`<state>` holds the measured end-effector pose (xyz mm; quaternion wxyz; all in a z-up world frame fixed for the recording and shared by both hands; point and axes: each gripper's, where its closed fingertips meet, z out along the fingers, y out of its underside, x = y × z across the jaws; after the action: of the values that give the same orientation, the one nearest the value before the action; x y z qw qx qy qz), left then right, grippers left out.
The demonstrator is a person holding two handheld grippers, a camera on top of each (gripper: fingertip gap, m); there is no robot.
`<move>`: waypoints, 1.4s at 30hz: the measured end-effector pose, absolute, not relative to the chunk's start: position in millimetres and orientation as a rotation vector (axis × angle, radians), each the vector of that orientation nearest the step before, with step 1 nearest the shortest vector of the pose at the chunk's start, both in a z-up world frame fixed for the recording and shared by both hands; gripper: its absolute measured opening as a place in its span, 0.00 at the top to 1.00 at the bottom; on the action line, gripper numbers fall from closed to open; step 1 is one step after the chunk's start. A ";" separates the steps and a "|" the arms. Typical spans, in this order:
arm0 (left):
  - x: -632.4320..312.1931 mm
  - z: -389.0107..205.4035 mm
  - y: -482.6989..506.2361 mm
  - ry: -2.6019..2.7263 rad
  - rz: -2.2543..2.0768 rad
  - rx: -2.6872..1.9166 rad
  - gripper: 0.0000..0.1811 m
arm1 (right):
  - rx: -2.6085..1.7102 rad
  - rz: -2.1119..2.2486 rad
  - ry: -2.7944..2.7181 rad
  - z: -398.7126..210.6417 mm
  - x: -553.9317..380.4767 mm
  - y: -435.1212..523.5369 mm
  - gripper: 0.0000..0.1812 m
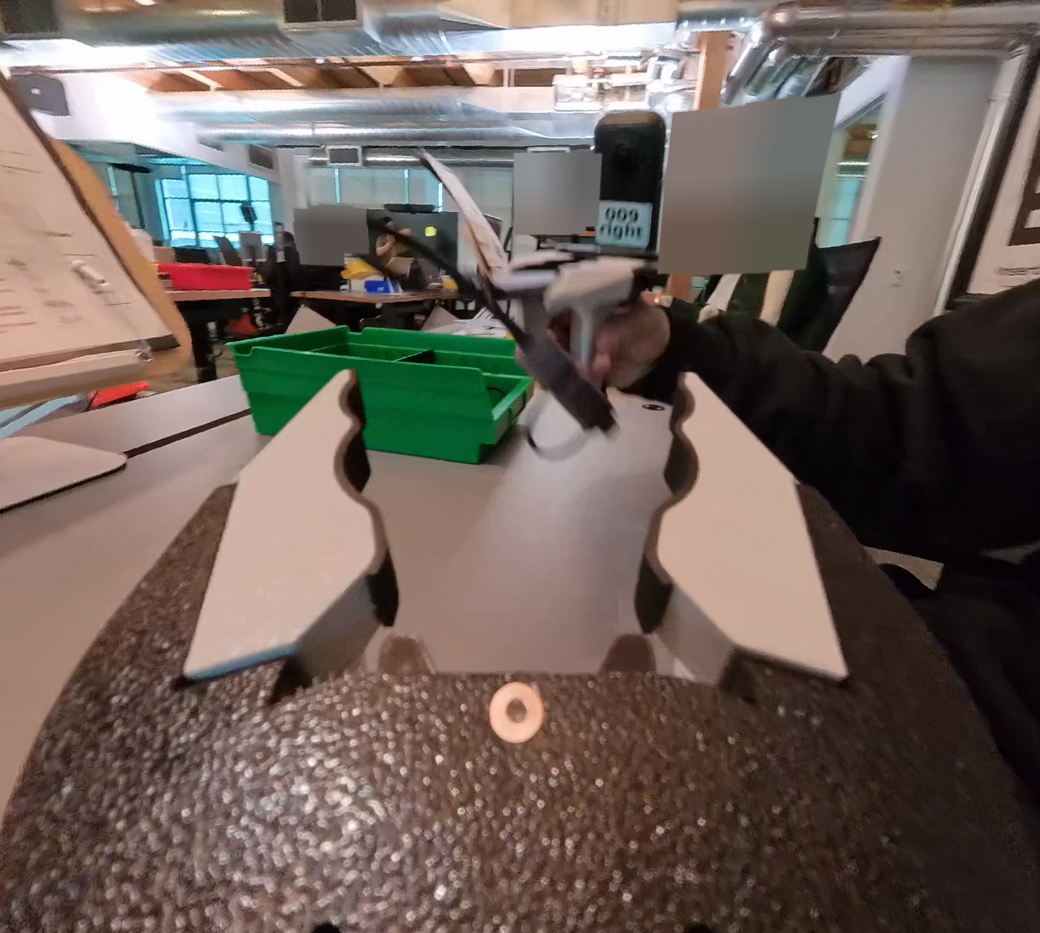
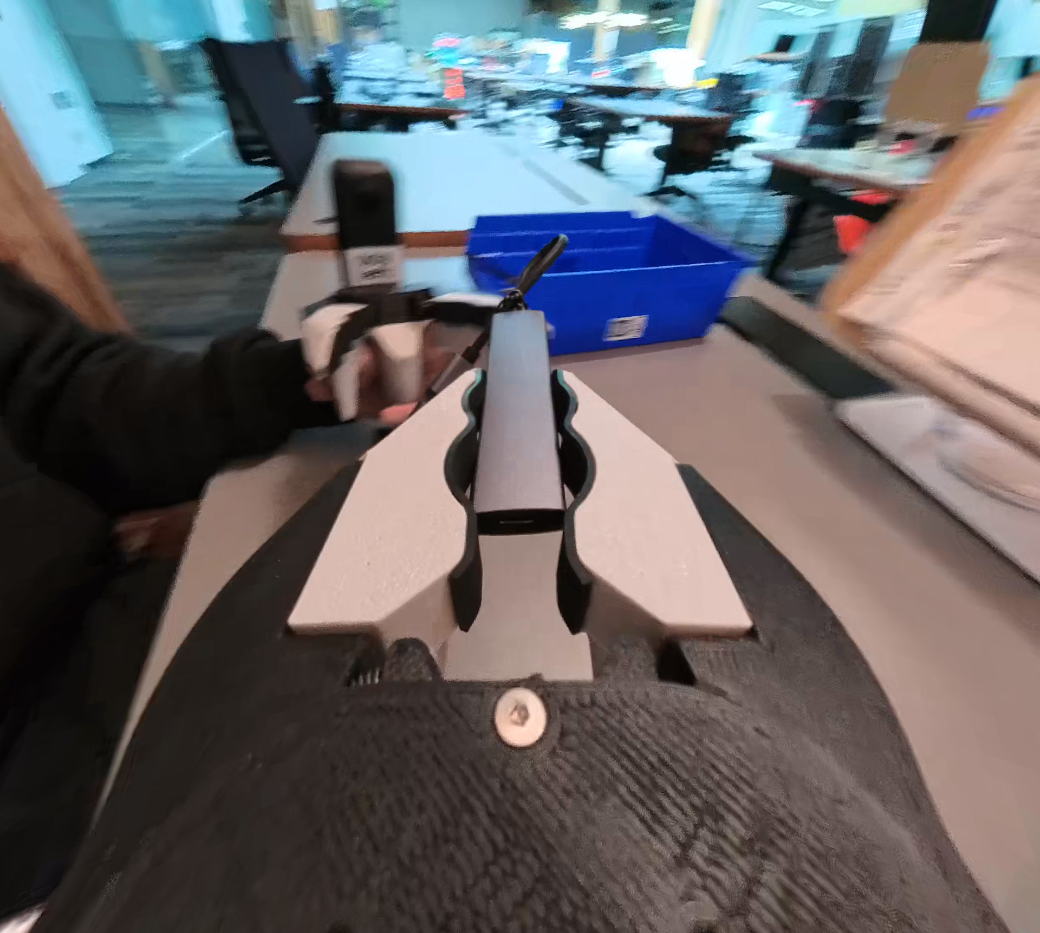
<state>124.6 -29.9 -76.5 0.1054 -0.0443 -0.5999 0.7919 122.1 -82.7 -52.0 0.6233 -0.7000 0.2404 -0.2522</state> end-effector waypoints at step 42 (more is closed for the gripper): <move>137.2 -91.0 -41.0 -1.901 2.277 -0.046 0.52 | -2.468 -1.366 1.328 -51.1 283.4 -319.3 0.69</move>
<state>137.2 -41.0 -91.0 0.0873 -0.0155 -0.6382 0.7647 283.4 -319.3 -51.1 0.0121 -0.7915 0.4259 -0.4381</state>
